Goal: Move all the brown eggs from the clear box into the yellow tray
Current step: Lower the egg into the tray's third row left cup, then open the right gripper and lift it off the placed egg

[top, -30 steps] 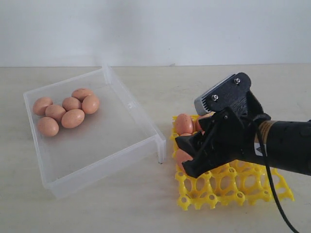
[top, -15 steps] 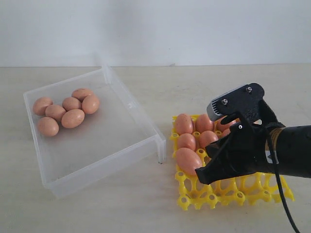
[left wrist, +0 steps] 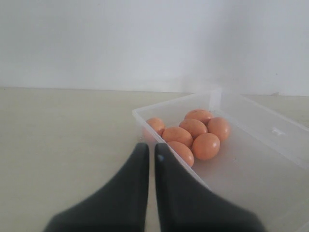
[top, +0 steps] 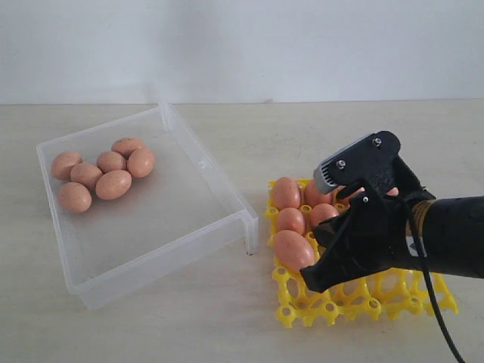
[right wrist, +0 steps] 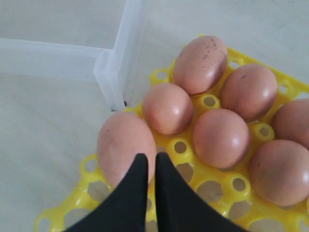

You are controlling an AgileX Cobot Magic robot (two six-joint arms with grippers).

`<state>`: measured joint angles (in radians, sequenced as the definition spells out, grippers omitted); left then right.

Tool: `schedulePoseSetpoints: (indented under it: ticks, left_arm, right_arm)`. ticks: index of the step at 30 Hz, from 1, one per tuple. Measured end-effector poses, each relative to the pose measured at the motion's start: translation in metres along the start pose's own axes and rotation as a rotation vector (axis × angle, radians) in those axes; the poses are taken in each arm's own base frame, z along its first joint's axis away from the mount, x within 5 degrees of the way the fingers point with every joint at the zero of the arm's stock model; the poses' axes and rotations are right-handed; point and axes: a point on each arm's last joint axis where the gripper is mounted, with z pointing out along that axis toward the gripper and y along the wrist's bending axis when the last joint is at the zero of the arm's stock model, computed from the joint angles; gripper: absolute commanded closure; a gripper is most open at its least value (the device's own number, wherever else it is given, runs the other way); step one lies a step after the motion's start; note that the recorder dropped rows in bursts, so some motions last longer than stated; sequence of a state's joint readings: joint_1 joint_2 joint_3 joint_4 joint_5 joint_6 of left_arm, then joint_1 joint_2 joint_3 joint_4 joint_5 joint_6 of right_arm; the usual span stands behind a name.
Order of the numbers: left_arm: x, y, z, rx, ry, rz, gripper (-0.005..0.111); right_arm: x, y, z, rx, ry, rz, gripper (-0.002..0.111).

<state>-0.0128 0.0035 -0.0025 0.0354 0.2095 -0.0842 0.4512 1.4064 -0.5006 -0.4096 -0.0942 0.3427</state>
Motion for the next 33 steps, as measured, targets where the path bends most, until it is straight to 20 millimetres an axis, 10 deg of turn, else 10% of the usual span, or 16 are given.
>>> schedulePoseSetpoints:
  ticks: [16,25,33]
  left_arm:
    - [0.000,0.000,0.000,0.000,0.000,0.000,0.103]
    - [0.000,0.000,0.000,0.000,0.000,0.000,0.103]
    - [0.000,0.000,0.000,0.000,0.000,0.000,0.103]
  right_arm:
    - [-0.004,0.022,-0.034,-0.007,0.031,-0.216,0.109]
    - [0.006,-0.007,-0.065,0.297,0.481,-0.153,0.109]
    - [-0.039,0.032,-0.048,-0.104,0.370,-0.079,0.109]
